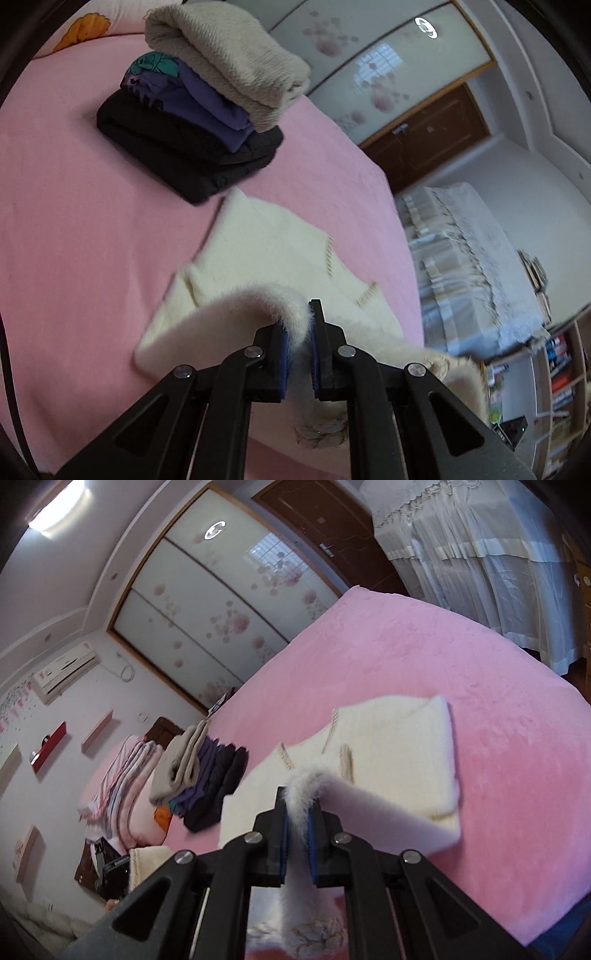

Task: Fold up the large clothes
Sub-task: 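Grasp the cardigan hem with the left gripper while the right gripper grasps it too, then lift the hem with both grippers and fold it up to the collar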

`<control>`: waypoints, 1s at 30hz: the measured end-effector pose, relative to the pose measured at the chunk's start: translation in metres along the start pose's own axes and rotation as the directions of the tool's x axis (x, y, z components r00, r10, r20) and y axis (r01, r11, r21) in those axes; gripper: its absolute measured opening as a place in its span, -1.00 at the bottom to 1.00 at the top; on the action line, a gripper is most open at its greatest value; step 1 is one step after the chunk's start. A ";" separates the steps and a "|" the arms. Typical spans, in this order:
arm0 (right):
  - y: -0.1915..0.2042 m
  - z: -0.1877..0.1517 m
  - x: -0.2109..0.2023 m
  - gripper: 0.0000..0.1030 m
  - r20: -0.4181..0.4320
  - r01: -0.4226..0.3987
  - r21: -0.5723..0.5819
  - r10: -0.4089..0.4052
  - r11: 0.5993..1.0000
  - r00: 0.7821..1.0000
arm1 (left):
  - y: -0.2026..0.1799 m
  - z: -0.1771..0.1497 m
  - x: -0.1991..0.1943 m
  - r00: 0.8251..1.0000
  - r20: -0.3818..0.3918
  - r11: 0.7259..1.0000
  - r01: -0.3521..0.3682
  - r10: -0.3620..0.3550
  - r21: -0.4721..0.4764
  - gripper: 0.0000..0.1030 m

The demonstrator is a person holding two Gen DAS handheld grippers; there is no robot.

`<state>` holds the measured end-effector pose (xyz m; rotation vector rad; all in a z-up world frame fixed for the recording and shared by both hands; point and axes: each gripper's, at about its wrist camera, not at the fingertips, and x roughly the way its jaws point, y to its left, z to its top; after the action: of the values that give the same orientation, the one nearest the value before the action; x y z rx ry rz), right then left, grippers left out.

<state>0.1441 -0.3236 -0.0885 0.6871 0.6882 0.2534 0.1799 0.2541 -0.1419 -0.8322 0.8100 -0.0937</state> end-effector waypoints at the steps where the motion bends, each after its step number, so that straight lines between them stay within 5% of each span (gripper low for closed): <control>1: -0.008 0.007 0.013 -0.85 0.001 0.020 0.016 -0.021 1.000 1.000 | 0.002 0.006 0.013 1.000 0.000 1.000 -0.025 0.025 -0.009 -0.86; 7: -0.055 0.031 0.085 -0.85 -0.039 0.131 0.120 -0.127 0.984 0.991 | 0.009 0.034 0.080 0.985 -0.014 0.985 -0.173 0.173 -0.002 -0.86; 13: -0.083 0.056 0.147 -0.85 -0.073 0.195 0.196 -0.184 0.961 0.980 | -0.005 0.061 0.132 0.970 -0.006 0.970 -0.242 0.242 0.002 -0.87; 20: -0.093 0.087 0.184 -0.85 -0.045 0.192 0.224 -0.187 0.955 0.981 | -0.017 0.085 0.165 0.969 0.033 0.969 -0.243 0.244 -0.035 -0.87; 23: -0.093 0.095 0.203 -0.84 -0.071 0.228 0.213 -0.218 0.950 0.973 | -0.021 0.089 0.185 0.952 0.023 0.952 -0.306 0.306 -0.013 -0.86; 26: -0.102 0.097 0.223 -0.73 -0.170 0.312 0.209 -0.279 0.927 0.945 | -0.022 0.085 0.211 0.923 -0.025 0.923 -0.382 0.383 0.045 -0.53; 29: -0.099 0.098 0.225 -0.56 -0.199 0.315 0.170 -0.281 0.934 0.939 | -0.035 0.078 0.217 0.931 -0.025 0.923 -0.357 0.364 0.146 0.07; 30: -0.097 0.098 0.222 -0.51 -0.194 0.305 0.156 -0.274 0.939 0.942 | -0.041 0.076 0.216 0.935 -0.017 0.920 -0.346 0.355 0.182 0.13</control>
<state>0.3750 -0.3496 -0.2071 0.7349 0.9757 -0.0271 0.3923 0.1921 -0.2136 -0.5089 0.9724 0.1316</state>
